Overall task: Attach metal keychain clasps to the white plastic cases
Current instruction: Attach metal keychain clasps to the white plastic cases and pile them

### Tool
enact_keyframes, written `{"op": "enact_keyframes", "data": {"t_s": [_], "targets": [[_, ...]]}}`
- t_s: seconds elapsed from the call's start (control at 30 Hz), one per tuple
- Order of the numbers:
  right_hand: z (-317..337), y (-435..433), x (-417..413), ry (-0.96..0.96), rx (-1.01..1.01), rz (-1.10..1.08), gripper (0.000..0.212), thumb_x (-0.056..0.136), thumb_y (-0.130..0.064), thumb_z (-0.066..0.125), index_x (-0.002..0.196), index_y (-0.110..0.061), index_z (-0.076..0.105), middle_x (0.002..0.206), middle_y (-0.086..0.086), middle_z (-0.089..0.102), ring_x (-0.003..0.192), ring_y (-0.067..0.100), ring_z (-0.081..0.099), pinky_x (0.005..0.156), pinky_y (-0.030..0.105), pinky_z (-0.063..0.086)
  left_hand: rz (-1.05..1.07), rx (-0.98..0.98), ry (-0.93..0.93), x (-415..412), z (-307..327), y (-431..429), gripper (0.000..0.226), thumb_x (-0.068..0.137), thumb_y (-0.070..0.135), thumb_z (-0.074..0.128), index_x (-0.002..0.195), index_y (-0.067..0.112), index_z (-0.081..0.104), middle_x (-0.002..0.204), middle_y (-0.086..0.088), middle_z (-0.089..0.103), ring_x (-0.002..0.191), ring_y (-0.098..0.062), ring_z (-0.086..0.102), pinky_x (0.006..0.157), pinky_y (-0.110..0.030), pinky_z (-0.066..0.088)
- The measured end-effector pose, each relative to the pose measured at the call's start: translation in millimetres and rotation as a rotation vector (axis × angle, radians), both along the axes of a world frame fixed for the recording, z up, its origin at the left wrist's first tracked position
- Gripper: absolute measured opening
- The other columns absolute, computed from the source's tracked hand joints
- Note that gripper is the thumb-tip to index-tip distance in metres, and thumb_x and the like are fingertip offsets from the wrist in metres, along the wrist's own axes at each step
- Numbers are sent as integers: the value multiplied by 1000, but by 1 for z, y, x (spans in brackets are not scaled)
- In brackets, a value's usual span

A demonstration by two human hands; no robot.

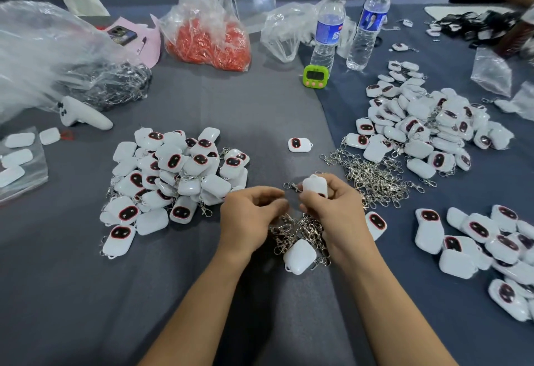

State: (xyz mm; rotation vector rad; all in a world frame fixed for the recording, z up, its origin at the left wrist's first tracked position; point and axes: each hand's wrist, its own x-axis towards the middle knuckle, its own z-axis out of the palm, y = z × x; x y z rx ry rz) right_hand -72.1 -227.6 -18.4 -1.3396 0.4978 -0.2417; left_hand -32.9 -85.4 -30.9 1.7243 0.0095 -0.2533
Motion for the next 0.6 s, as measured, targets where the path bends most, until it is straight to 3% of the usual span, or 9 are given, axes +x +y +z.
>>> {"op": "enact_keyframes", "data": {"t_s": [0.1,0.27,0.37,0.47,0.6], "targets": [[5,5,-5,15,67,142,26,76,7,73,74,-17,66,80,15,70,67,22,64,51,26,49,118,-247,42,0,3,4,23,80,-4,79,79,19,78,69,-3,75,59,-9,67,58,-21,55],[6,15,-6,65,31,316,26,69,-5,76,86,-13,58,70,10,60,56,17,58,45,22,38,198,-396,15,-3,9,5,21,80,-7,78,79,14,77,68,-5,74,58,-13,68,57,-22,56],[5,15,-6,39,67,326,26,67,-4,74,90,-13,67,68,7,59,52,15,53,43,20,36,191,-408,3,-3,11,5,22,79,-4,79,76,17,78,70,-6,74,61,-15,69,58,-24,58],[5,14,-8,37,17,313,20,66,-3,73,81,-15,74,67,9,58,53,16,51,43,21,36,219,-392,-35,-5,9,5,22,79,-4,79,78,18,78,70,-4,74,62,-14,70,58,-23,57],[4,14,-8,54,15,141,21,71,8,76,80,-12,74,66,9,61,56,20,56,48,23,44,273,-279,-117,-10,4,5,22,79,-2,81,81,19,77,69,-2,74,61,-11,68,59,-21,56]]}}
